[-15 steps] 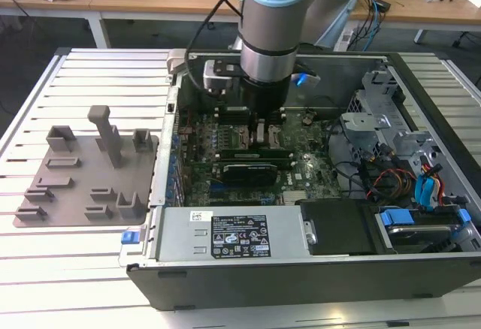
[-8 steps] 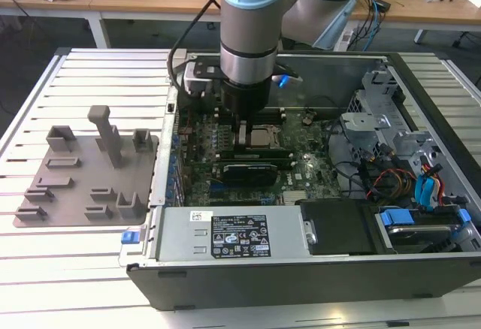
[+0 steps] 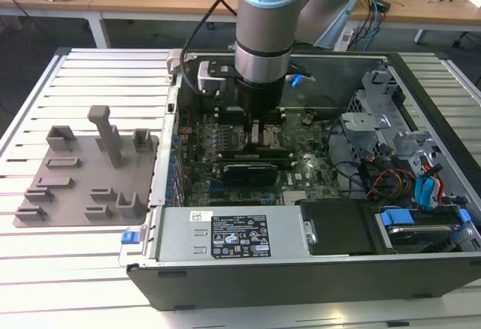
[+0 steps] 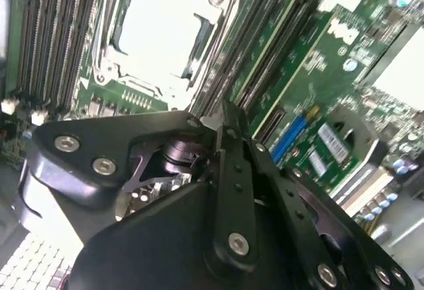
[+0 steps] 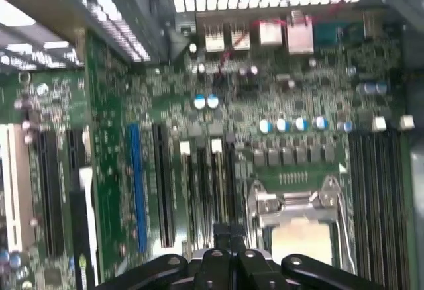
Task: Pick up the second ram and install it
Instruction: 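Press down the second ram until it locks into place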
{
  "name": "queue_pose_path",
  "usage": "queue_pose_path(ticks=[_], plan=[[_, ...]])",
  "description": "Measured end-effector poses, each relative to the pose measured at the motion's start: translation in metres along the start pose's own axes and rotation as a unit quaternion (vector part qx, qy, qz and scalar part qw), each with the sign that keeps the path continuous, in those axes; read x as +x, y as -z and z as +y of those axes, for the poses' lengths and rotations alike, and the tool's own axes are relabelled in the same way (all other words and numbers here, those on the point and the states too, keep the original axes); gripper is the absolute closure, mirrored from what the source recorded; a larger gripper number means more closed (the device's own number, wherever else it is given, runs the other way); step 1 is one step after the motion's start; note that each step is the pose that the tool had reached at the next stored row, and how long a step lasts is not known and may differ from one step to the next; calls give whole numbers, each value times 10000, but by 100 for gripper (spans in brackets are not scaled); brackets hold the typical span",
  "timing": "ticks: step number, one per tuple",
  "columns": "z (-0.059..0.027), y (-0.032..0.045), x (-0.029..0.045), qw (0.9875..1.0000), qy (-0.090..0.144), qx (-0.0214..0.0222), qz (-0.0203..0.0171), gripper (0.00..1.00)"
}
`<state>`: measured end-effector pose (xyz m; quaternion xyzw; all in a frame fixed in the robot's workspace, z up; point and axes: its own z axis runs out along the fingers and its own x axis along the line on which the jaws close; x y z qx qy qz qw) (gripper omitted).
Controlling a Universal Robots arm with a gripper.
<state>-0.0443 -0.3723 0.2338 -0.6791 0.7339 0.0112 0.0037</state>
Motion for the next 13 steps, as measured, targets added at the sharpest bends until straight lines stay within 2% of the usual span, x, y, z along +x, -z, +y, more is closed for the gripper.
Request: queue_pose_path(ticks=[2,3,4,5,6,13], plan=[[-19,118,-22,10000,-1,0,0,90],[-19,289,-31,10000,1,0,0,90],[-17,376,-33,10000,-1,0,0,90],[-16,497,-36,10000,0,1,-1,90],[-15,548,-37,10000,-1,0,0,90],[-15,560,-37,10000,0,0,-1,90]])
